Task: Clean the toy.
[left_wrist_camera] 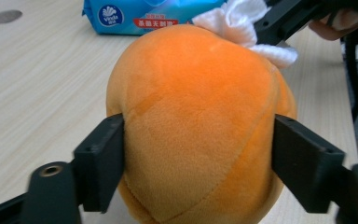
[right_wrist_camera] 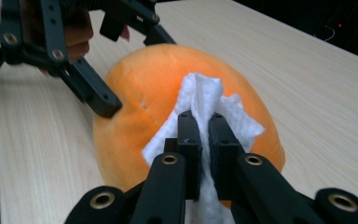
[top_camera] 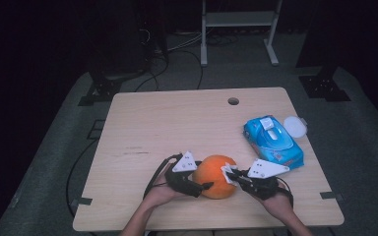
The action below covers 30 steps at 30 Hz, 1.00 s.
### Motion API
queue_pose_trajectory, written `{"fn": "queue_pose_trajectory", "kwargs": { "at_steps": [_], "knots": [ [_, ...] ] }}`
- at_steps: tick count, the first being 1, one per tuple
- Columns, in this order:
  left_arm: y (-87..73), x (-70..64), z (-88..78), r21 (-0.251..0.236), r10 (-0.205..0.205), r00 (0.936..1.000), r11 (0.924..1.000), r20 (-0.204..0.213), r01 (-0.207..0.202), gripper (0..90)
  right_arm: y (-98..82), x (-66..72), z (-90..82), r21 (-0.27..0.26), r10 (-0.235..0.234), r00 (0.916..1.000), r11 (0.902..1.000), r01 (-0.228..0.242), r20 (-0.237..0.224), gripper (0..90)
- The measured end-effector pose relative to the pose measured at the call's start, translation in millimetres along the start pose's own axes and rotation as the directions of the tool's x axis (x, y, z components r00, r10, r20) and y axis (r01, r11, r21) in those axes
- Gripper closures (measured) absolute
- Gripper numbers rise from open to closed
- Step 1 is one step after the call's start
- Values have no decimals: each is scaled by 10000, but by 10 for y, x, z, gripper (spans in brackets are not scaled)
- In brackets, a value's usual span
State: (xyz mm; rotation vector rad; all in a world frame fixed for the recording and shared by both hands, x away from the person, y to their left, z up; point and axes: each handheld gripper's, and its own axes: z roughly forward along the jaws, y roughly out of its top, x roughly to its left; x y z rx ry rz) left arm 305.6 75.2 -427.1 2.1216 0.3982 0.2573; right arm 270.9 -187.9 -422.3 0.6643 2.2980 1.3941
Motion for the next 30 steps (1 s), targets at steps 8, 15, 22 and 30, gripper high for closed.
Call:
{"fn": "queue_pose_trajectory", "kwargs": {
  "at_steps": [8, 15, 22, 30],
  "knots": [
    [44, -31, -24, 69, 339, 9990, 9994, 288, -341, 201, 96, 45, 25, -325, -156, 9994, 9994, 145, -313, 847],
    [-42, 86, 8, -134, -830, 9945, 9964, 631, 841, 162, -18, 8, 11, -10, -62, 9994, 10000, 62, -329, 847],
    [110, -31, -69, -394, 261, 9997, 9989, -34, -263, 338, 285, 122, 40, -736, -503, 9980, 9962, 474, -378, 847],
    [-37, 146, 58, -48, -1596, 9830, 9870, 910, 1606, 99, 82, 50, 17, -30, -322, 9987, 9995, 321, -401, 848]
  ]
}}
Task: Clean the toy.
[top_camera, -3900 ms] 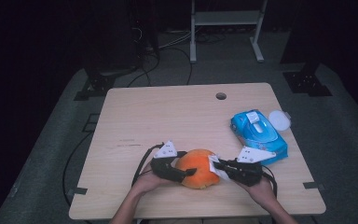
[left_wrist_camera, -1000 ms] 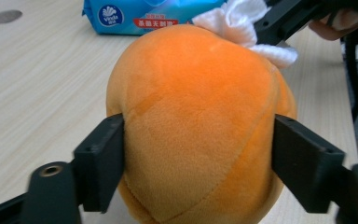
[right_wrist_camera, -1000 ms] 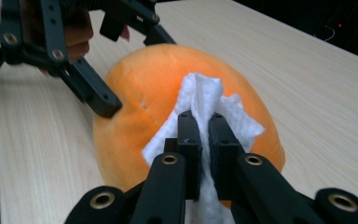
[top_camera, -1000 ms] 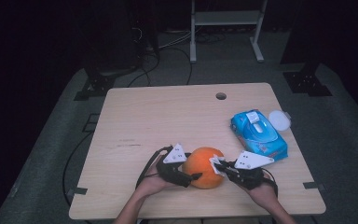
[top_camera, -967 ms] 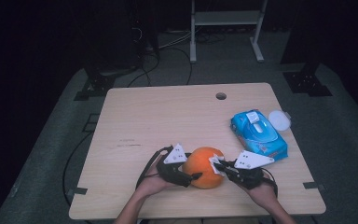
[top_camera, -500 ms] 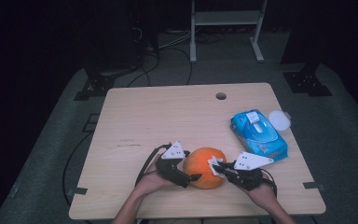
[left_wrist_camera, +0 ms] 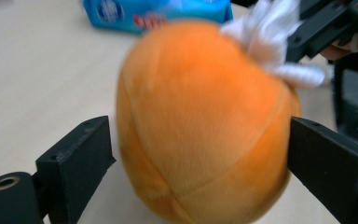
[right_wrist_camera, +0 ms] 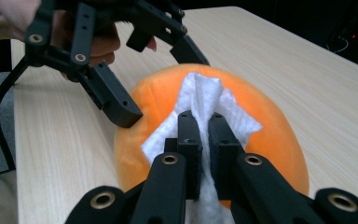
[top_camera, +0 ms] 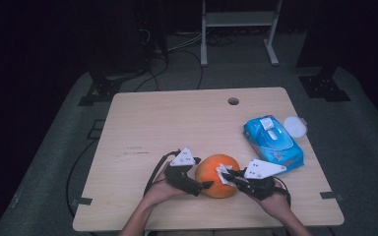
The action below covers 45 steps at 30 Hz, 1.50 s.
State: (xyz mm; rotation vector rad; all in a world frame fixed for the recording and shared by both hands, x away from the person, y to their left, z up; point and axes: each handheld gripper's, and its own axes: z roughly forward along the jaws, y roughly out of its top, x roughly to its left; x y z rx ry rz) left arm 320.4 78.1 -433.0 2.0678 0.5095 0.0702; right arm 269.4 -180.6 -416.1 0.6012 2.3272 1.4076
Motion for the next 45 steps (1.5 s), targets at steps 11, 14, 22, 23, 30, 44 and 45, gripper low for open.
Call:
{"fn": "queue_pose_trajectory", "kwargs": {
  "at_steps": [11, 14, 22, 23, 30, 44, 45],
  "knots": [
    [114, -330, 3, -83, 2539, 9650, 9669, -653, -2549, 335, 210, 27, -50, -537, -434, 9990, 9976, 439, 106, 850],
    [98, -238, 50, -218, 1415, 9895, 9896, -293, -1422, 156, 76, -1, -77, -295, -159, 9999, 9994, 160, 22, 850],
    [126, -336, 55, -320, 2231, 9730, 9738, -585, -2252, 342, 238, 155, -74, -593, -564, 9984, 9967, 558, -83, 849],
    [122, -345, 56, -206, 2387, 9693, 9705, -594, -2403, 352, 266, 200, -44, -533, -737, 9972, 9959, 730, -108, 849],
    [68, -245, 38, -291, 1867, 9823, 9819, -127, -1870, 323, 119, -39, -168, -413, -94, 9989, 9991, 113, 465, 849],
    [92, -250, 44, -602, 1370, 9906, 9888, 43, -1365, 297, 67, -102, -208, -340, 96, 9970, 9994, -69, 773, 849],
    [105, -243, 50, -651, 1094, 9937, 9921, 234, -1076, 231, 52, -101, -214, -329, 137, 9969, 9994, -111, 779, 849]
  ]
}}
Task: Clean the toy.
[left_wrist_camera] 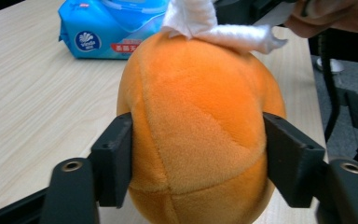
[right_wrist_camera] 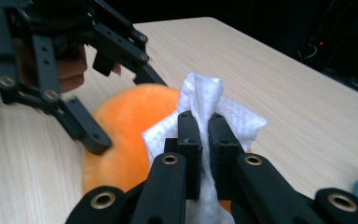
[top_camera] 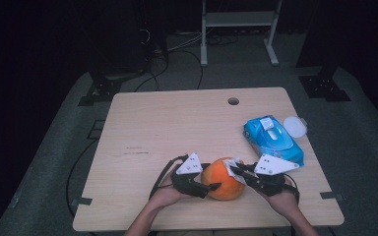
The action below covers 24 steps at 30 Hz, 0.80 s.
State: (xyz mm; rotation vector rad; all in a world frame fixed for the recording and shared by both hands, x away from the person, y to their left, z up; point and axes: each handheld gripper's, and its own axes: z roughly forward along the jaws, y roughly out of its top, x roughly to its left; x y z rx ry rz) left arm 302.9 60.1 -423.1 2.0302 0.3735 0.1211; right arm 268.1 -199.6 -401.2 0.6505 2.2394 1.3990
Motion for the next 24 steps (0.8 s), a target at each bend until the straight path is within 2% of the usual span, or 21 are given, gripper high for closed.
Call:
{"fn": "queue_pose_trajectory", "kwargs": {
  "at_steps": [1, 4, 6, 8, 9, 13, 14, 16, 17, 19, 22, 24],
  "knots": [
    [16, 5, 7, 19, -138, 9999, 9999, -32, 138, 201, 0, 9, 2, 32, -44, 10000, 10000, 44, 16, 849],
    [30, -87, 38, 74, 439, 9972, 9990, -597, -435, 288, 76, 105, 55, -111, -147, 9997, 9998, 145, -220, 848],
    [48, -132, 42, 235, 874, 9937, 9960, -698, -859, 313, 132, 199, 114, -274, -259, 9978, 9993, 242, -615, 848],
    [39, -142, 28, 299, 1089, 9912, 9938, -758, -1069, 331, 169, 266, 149, -161, -664, 9960, 9977, 655, -596, 848],
    [31, -133, 19, 285, 1083, 9915, 9939, -721, -1065, 344, 174, 254, 136, -124, -785, 9958, 9969, 780, -475, 849],
    [3, -105, 15, 203, 971, 9936, 9952, -581, -960, 346, 94, 72, 45, 31, -379, 9993, 9993, 378, 55, 849],
    [6, -98, 17, 153, 881, 9952, 9960, -424, -875, 331, 65, 40, 24, 33, -169, 9998, 9999, 169, 52, 849],
    [33, -78, 27, 93, 363, 9993, 9993, -127, -361, 236, 42, 40, 17, 66, -218, 9997, 9997, 217, 60, 849],
    [44, -87, 34, 116, 416, 9988, 9991, -248, -414, 227, 48, 55, 25, 102, -229, 9997, 9997, 228, 74, 849],
    [54, -128, 44, 151, 703, 9965, 9975, -460, -697, 270, 88, 98, 45, 14, -229, 9997, 9997, 229, -32, 848],
    [79, -203, 73, 298, 1255, 9903, 9918, -598, -1239, 316, 175, 229, 118, -314, -369, 9967, 9989, 347, -722, 848],
    [72, -213, 66, 471, 1524, 9862, 9876, -644, -1495, 329, 205, 327, 179, -150, -822, 9936, 9966, 812, -770, 848]
  ]
}}
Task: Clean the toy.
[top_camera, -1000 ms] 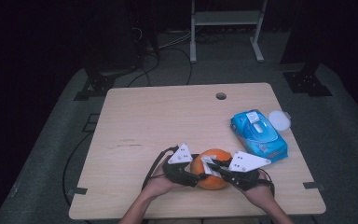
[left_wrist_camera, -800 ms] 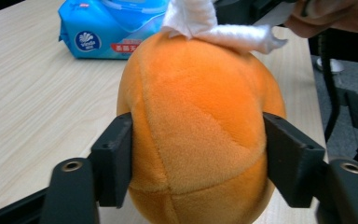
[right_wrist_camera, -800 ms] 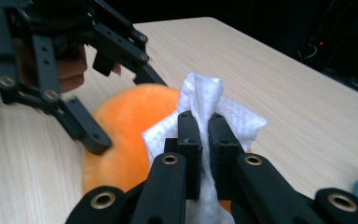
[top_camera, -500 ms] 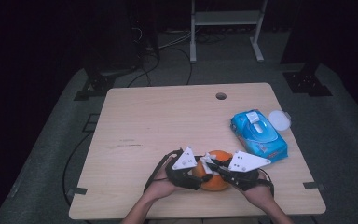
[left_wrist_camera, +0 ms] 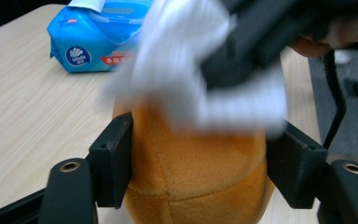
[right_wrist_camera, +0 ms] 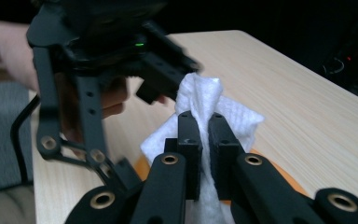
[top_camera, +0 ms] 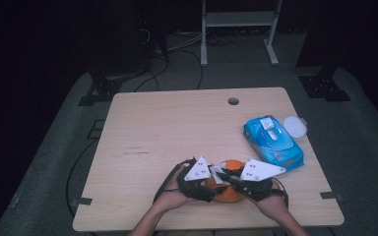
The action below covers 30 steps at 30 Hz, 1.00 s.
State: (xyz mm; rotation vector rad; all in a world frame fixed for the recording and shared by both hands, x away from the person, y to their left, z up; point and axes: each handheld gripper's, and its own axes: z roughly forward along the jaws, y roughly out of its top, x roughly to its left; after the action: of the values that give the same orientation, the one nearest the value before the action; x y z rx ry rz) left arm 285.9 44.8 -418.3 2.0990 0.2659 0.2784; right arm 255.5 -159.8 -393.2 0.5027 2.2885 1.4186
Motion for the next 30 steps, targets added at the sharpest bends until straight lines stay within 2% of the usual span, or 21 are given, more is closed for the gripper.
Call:
{"fn": "queue_pose_trajectory", "kwargs": {
  "at_steps": [2, 4, 8, 9, 10, 11, 13, 14, 15, 16, 17, 20, 24, 27, 29, 30],
  "knots": [
    [-33, 22, -17, -76, -88, 9999, 9999, 56, 88, 343, -1, -13, -4, 47, -84, 9999, 10000, 84, 134, 849],
    [-52, 39, -23, -58, -82, 9999, 9999, 87, 83, 347, -40, -113, -60, 86, 143, 9990, 9999, -147, 429, 849],
    [-81, 79, -27, -132, -348, 9991, 9993, 258, 351, 338, -166, -270, -170, 113, 658, 9940, 9977, -671, 876, 849],
    [-73, 89, -26, -190, -481, 9980, 9986, 403, 489, 317, -178, -281, -179, 121, 732, 9934, 9971, -746, 886, 849],
    [-53, 105, -23, -194, -701, 9959, 9973, 567, 713, 257, -183, -284, -179, 93, 792, 9930, 9967, -804, 872, 849],
    [-28, 117, -20, -158, -967, 9935, 9951, 601, 978, 188, -177, -268, -170, 103, 750, 9930, 9970, -763, 911, 849],
    [-3, 120, -21, -372, -1178, 9914, 9921, 576, 1201, 147, -156, -230, -130, -80, 787, 9947, 9969, -783, 664, 849],
    [0, 117, -24, -336, -1021, 9936, 9940, 474, 1037, 156, -139, -200, -102, -109, 733, 9958, 9973, -728, 552, 849],
    [-11, 109, -32, -266, -816, 9961, 9962, 350, 825, 208, -122, -173, -77, -95, 561, 9970, 9984, -557, 536, 848],
    [-32, 112, -46, -304, -777, 9966, 9964, 289, 786, 264, -113, -156, -66, -50, 482, 9972, 9988, -480, 569, 848],
    [-57, 135, -60, -329, -895, 9954, 9953, 349, 907, 302, -113, -160, -71, -57, 473, 9971, 9989, -471, 596, 849],
    [-108, 190, -93, -153, -968, 9947, 9951, 351, 974, 333, -157, -221, -115, 36, 600, 9961, 9982, -604, 654, 849],
    [-207, 299, -139, -111, -1506, 9875, 9884, 461, 1512, 324, -267, -269, -156, 279, 718, 9936, 9968, -745, 875, 849],
    [-174, 311, -143, -264, -1790, 9814, 9831, 695, 1812, 219, -251, -244, -117, 241, 672, 9935, 9973, -696, 923, 849],
    [-145, 278, -142, -144, -1404, 9892, 9899, 431, 1412, 259, -210, -192, -71, 164, 564, 9946, 9982, -580, 873, 848],
    [-143, 271, -145, -85, -1266, 9915, 9919, 310, 1269, 290, -190, -162, -53, 77, 529, 9962, 9985, -536, 692, 848]
  ]
}}
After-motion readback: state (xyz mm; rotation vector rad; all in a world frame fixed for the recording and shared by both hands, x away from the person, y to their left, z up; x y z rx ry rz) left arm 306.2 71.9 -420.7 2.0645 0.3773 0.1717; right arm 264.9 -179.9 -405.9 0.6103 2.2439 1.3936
